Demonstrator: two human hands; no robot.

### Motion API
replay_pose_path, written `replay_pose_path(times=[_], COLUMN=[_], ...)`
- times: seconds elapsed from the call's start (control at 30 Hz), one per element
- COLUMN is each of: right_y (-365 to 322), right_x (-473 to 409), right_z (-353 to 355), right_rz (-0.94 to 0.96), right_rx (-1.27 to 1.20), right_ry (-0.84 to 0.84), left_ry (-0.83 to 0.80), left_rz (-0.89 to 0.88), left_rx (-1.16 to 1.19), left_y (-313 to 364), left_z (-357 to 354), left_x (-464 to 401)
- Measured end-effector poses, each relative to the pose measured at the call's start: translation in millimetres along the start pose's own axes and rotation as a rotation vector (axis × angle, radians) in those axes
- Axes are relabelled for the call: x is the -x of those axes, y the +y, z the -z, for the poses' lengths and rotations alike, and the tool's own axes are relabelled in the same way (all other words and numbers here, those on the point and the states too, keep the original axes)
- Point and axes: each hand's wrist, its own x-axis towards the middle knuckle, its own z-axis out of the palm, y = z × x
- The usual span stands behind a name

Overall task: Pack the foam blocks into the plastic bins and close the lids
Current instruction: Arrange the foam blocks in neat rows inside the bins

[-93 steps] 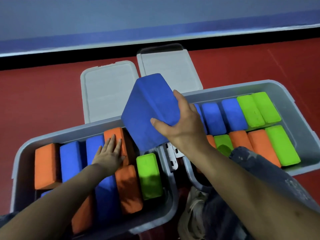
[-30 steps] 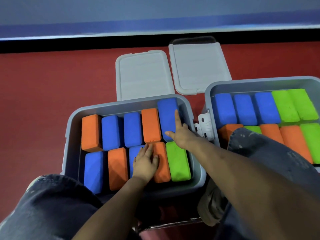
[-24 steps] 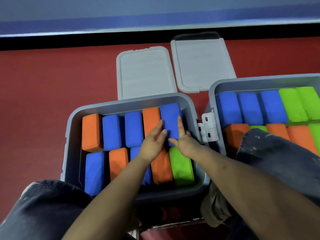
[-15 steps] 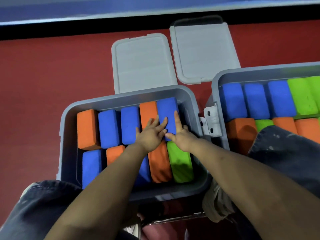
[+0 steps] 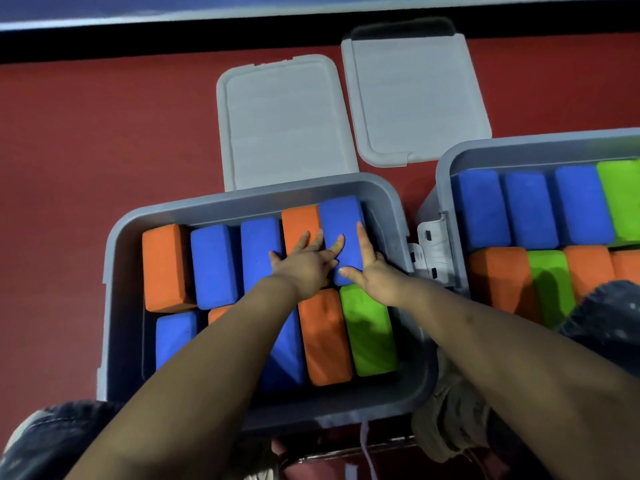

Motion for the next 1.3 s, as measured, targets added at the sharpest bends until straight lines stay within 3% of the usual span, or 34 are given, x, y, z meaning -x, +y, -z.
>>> replay_pose_path(times=[0.13, 0.2, 0.37, 0.53, 0.67, 0.8, 1.03, 1.3], right_y=[-11, -20, -8, 31, 31, 32, 20, 12], right_x=[8, 20, 63, 103, 103, 101, 109, 94], right_z=[-3, -15, -53, -85, -82, -77, -77, -63], right_rz=[-0.033, -0.022, -0.076, -0.190, -0.177, -0.154, -0.185, -0.288], right_rx=[-0.004, -0.045, -0.058, 0.089, 0.157, 0.239, 0.320, 0.431], right_ry=[0.006, 0.103, 0.257, 0.152, 0.115, 0.102, 0.182, -0.075], left_ry=[-0.041, -0.028, 0.132, 0.191, 0.279, 0.280, 0.237, 0.072], left_rz=[0.034, 0.062, 0.241, 0.606, 0.690, 0.834, 0.845, 0.769], left_rx=[-0.039, 0.030, 0.191, 0.268, 0.517, 0.500, 0.604, 0.454], left_y=[2, 2, -15, -55, -77, -93, -90, -73], left_z=[2, -4, -44, -79, -92, -102, -101, -109], left_x=[10, 23, 67, 107, 127, 138, 132, 130])
